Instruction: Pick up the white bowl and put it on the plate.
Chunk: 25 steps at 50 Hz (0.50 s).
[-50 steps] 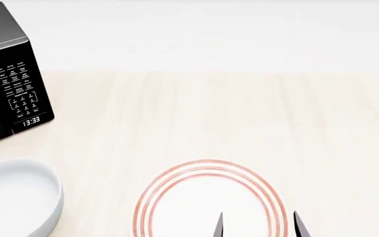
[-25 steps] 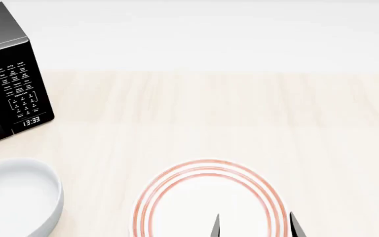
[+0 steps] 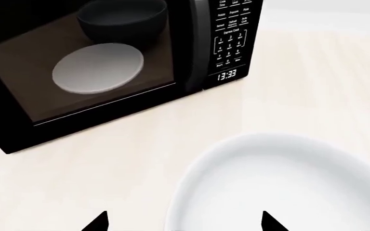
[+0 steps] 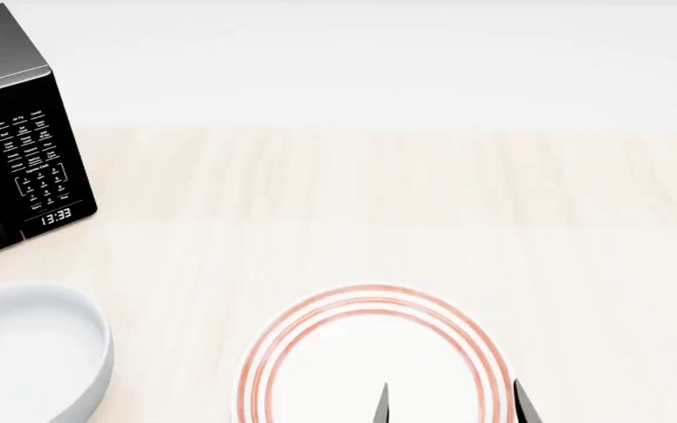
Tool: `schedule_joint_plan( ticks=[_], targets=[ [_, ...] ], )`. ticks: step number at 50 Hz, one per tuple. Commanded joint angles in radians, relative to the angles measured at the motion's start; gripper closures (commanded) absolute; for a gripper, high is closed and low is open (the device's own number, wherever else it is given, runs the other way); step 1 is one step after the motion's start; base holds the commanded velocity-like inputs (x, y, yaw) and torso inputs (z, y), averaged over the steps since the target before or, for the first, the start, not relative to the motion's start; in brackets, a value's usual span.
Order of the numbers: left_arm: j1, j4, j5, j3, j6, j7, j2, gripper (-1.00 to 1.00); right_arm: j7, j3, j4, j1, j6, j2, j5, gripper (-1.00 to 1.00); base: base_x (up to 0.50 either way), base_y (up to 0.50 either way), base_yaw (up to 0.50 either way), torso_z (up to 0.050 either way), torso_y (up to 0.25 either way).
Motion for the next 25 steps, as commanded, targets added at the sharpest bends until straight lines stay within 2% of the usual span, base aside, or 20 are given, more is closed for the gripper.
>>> schedule_joint_plan(
  ticks=[1, 15, 25],
  targets=[
    [0.000, -0.041, -0.010, 0.002, 0.032, -0.009, 0.007, -1.00, 0.007, -0.007, -0.001, 0.001, 0.000, 0.006, 0.002, -1.00, 0.00, 0.00, 0.00, 0.000, 0.000],
    [-0.011, -0.153, -0.021, -0.005, 0.113, -0.041, 0.010, -1.00, 0.013, -0.015, 0.009, 0.007, -0.003, 0.011, 0.005, -1.00, 0.00, 0.00, 0.00, 0.000, 0.000],
    [-0.016, -0.167, -0.026, -0.005, 0.124, -0.048, 0.011, -1.00, 0.020, -0.022, 0.003, 0.002, -0.003, 0.016, 0.005, -1.00, 0.00, 0.00, 0.00, 0.000, 0.000]
  ],
)
